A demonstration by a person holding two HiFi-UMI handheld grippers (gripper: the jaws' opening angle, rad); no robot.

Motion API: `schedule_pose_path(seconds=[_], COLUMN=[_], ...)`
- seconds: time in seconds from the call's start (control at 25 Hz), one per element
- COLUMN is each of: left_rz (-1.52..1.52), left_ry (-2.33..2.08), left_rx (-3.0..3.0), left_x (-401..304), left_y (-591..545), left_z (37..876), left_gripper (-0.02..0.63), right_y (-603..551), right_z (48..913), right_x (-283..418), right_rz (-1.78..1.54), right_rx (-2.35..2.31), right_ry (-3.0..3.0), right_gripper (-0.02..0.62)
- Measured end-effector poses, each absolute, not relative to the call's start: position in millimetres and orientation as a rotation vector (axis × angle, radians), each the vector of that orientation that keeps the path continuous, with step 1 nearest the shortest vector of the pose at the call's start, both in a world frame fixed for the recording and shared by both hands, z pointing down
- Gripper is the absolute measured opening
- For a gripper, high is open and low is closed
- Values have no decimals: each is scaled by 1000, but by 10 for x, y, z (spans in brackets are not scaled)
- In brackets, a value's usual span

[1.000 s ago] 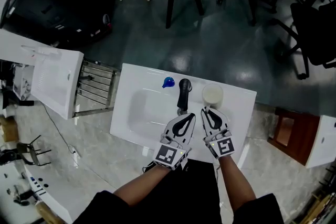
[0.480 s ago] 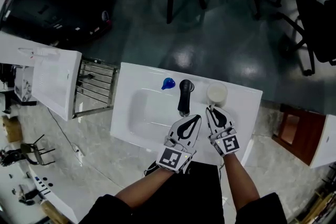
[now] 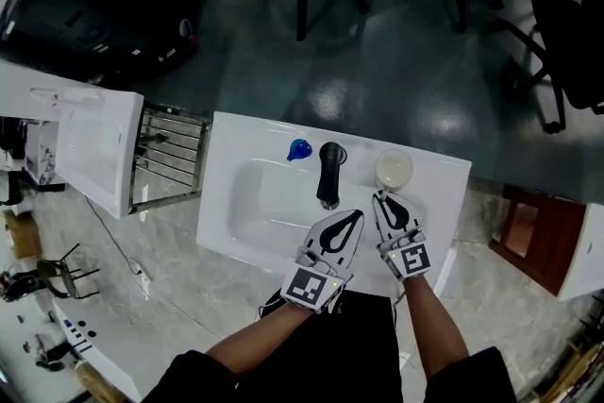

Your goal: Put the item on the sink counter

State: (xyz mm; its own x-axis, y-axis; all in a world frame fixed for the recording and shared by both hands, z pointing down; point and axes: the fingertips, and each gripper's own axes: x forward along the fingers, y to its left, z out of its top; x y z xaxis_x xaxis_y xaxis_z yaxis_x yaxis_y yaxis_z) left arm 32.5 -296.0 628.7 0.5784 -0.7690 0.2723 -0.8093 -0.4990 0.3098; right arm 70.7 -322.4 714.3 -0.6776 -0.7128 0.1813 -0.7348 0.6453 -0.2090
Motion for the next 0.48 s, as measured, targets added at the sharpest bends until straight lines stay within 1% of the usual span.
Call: schedule_pose_path(seconds=[0.48], left_rz=[151], left_ry=[-1236], left_rx=[2406], left_x=[376], left_y=[-2906], left_z=[6314], left_gripper=[15], right_y=[-3151], right_z=[7391], right_x=[825], right_rz=[457], right_rx=[1202], right_ry=[-2690], right_gripper=[57])
